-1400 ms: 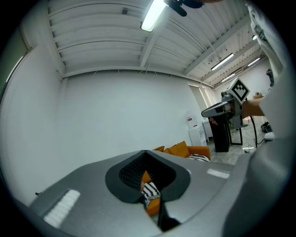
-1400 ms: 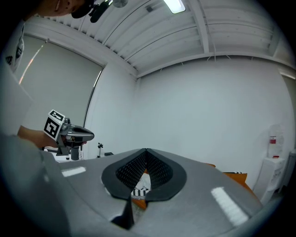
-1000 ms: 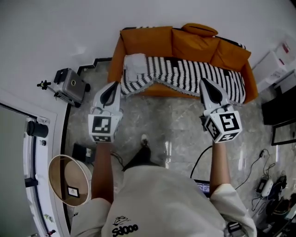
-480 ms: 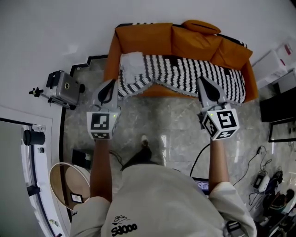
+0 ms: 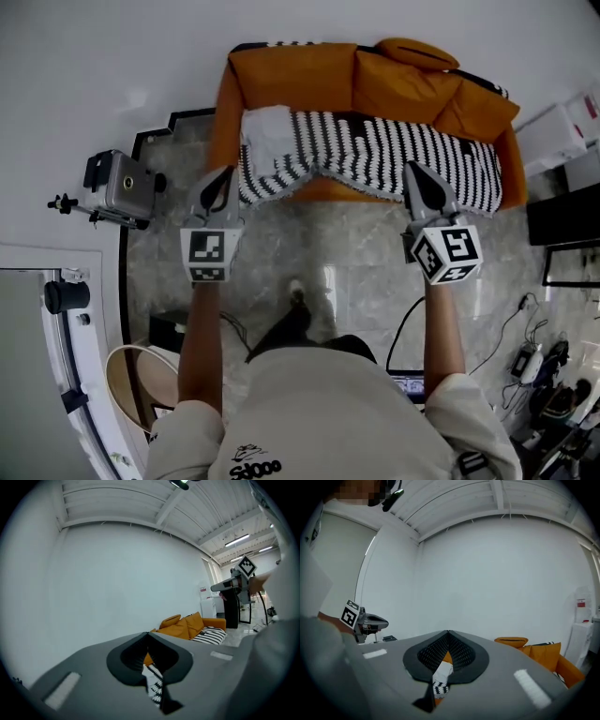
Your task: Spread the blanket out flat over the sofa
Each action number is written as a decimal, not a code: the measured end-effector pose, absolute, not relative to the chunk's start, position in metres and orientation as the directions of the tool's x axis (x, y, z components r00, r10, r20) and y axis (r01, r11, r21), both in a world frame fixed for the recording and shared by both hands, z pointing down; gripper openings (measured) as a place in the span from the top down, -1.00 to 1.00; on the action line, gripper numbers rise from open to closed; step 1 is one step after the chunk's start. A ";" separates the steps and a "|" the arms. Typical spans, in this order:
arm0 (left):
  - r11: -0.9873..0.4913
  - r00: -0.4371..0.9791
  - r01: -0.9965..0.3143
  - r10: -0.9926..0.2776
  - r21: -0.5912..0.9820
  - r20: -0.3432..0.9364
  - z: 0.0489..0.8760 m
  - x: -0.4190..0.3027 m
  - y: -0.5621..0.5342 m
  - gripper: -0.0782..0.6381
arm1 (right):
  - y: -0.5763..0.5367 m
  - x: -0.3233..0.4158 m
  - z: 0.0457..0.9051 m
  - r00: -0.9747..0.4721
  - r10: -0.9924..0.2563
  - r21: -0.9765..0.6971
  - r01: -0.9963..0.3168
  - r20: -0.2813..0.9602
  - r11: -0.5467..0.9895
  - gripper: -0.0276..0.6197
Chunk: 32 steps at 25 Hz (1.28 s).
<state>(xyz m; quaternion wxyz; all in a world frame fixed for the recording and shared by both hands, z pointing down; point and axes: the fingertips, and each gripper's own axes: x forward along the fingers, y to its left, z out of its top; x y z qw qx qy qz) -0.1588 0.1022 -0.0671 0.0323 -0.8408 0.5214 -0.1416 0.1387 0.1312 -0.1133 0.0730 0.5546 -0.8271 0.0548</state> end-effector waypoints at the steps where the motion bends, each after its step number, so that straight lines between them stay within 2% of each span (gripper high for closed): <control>1: -0.460 0.421 -0.866 -0.883 -0.196 0.209 -0.061 -0.161 0.092 0.75 | 0.121 0.136 -0.109 -0.377 -0.909 -0.010 -0.924 0.181 0.381 0.91; 7: -0.459 0.423 -0.877 -0.878 -0.144 0.223 -0.015 -0.169 0.042 0.75 | 0.068 0.123 -0.064 -0.392 -0.894 -0.048 -0.919 0.218 0.391 0.90; 11: -0.446 0.411 -0.887 -0.880 -0.116 0.241 0.024 -0.167 0.027 0.74 | 0.043 0.122 -0.023 -0.386 -0.889 -0.072 -0.922 0.247 0.381 0.79; 13: -0.440 0.402 -0.892 -0.878 -0.107 0.260 0.048 -0.167 0.021 0.64 | 0.032 0.122 0.003 -0.388 -0.882 -0.078 -0.921 0.268 0.381 0.74; 19: -0.406 0.368 -0.910 -0.882 -0.080 0.295 0.130 -0.156 0.001 0.64 | 0.004 0.135 0.095 -0.400 -0.857 -0.107 -0.916 0.326 0.387 0.67; 32: -0.328 0.304 -0.945 -0.883 -0.007 0.356 0.326 -0.133 -0.035 0.64 | -0.011 0.176 0.300 -0.347 -0.829 -0.143 -0.938 0.439 0.317 0.64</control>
